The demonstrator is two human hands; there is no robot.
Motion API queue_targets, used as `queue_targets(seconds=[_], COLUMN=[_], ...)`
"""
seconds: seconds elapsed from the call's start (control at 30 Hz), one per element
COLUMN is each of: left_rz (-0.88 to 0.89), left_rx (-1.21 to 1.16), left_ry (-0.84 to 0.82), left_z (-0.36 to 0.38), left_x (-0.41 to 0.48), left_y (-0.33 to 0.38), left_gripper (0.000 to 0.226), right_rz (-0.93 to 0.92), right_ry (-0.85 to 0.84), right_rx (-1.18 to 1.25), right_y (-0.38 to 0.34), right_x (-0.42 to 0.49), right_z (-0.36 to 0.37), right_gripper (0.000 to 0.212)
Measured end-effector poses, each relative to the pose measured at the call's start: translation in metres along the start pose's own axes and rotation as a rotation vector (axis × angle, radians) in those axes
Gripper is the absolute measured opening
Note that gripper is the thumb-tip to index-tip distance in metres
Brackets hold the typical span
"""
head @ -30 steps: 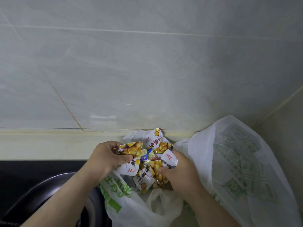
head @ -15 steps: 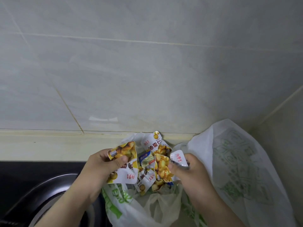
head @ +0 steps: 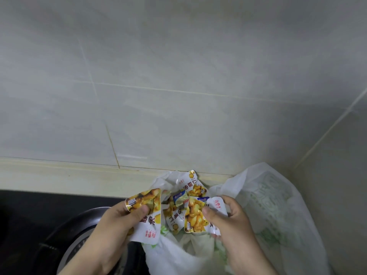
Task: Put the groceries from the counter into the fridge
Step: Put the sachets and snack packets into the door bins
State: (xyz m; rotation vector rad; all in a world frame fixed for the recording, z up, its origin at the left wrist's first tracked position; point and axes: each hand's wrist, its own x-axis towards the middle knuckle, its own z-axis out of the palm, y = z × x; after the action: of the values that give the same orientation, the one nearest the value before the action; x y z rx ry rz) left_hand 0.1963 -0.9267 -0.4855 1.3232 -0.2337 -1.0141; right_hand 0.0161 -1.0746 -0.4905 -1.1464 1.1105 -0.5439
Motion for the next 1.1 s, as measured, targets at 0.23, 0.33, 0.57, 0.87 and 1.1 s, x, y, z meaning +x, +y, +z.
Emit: queue_targets(seconds=[0.23, 0.33, 0.57, 0.87, 1.1], left_rz=[0.09, 0.13, 0.208, 0.341, 0.413], left_rx=[-0.017, -0.039, -0.048, -0.077, -0.026], left_ry=[0.046, 0.066, 0.181, 0.481, 0.717], left_z=[-0.007, -0.008, -0.042, -0.11, -0.16], left_x=[-0.062, -0.093, -0.16, -0.25, -0.35], left_y=[0.009, 0.015, 0.021, 0.024, 0.014], left_gripper=[0.026, 0.02, 0.011, 0.024, 0.011], right_rz=[-0.065, -0.081, -0.103, -0.228, -0.316], right_ry=[-0.127, -0.248, -0.386, -0.549, -0.724], right_rx=[-0.015, -0.062, -0.052, -0.161, -0.252], right_y=[-0.016, -0.022, -0.025, -0.023, -0.006], right_x=[-0.056, -0.081, -0.128, -0.2, -0.285], right_z=[0.016, 0.025, 0.058, 0.12, 0.167], right_gripper=[0.032, 0.024, 0.023, 0.025, 0.022])
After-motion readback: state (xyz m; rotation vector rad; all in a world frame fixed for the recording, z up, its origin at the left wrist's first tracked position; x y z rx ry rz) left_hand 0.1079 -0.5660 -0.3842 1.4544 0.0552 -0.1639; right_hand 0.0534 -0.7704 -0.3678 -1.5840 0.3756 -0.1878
